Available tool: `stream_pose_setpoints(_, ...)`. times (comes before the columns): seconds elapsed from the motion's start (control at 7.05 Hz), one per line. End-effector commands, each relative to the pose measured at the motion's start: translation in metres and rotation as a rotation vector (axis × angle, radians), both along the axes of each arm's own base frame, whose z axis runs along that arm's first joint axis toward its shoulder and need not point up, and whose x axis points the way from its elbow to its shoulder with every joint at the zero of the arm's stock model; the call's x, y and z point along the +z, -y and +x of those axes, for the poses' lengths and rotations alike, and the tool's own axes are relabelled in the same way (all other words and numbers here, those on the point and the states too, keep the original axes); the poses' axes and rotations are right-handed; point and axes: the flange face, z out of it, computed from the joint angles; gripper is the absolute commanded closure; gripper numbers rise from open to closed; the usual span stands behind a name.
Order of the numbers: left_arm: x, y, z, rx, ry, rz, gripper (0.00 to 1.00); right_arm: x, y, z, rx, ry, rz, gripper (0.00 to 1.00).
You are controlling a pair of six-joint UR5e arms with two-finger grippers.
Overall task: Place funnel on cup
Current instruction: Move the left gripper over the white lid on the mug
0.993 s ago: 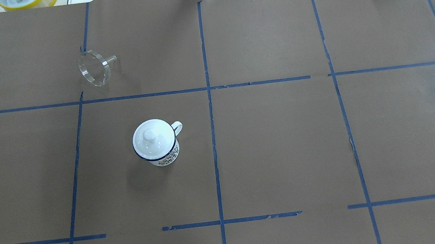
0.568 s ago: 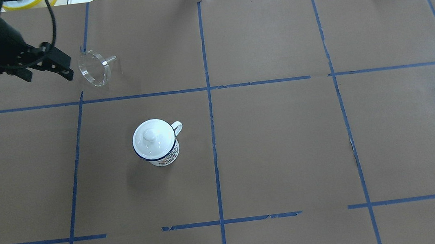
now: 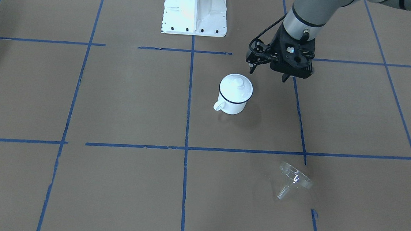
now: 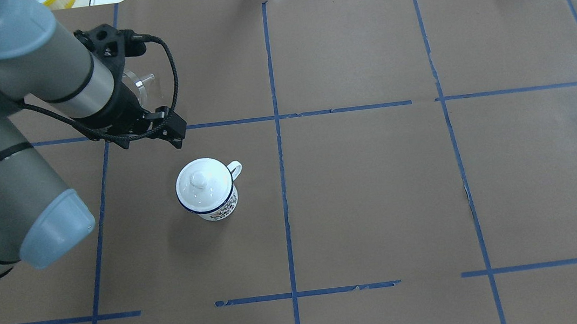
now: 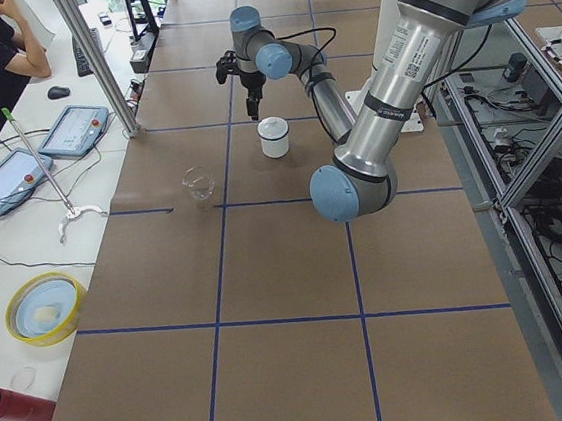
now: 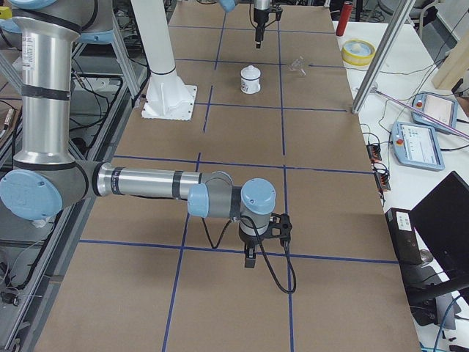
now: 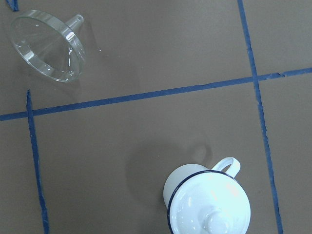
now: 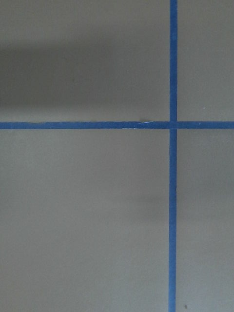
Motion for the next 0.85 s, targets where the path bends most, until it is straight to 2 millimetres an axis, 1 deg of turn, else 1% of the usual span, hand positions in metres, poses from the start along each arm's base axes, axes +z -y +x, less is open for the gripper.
stream_pose_setpoints(0.0, 0.006, -0.028, 0.065, -0.043, 0.032, -0.031, 0.0, 0.0, 0.0, 0.0, 0.0, 0.0, 0.0, 0.0)
stream_pose_setpoints(0.14, 0.005, -0.019, 0.081, -0.063, 0.055, -0.036, 0.0, -0.001, 0.001, 0.0, 0.0, 0.0, 0.001, 0.0)
stream_pose_setpoints(0.28, 0.01, -0.024, 0.09, -0.052, 0.067, -0.038, 0.0, 0.0, 0.0, 0.0, 0.0, 0.0, 0.0, 0.0)
stream_pose_setpoints(0.43, 0.011, -0.026, 0.094, -0.054, 0.076, -0.031, 0.04, 0.0, 0.0, 0.0, 0.0, 0.0, 0.0, 0.0)
stream_pose_setpoints(0.71, 0.015, -0.026, 0.094, -0.054, 0.082, -0.032, 0.24, -0.001, 0.001, 0.0, 0.0, 0.0, 0.001, 0.0)
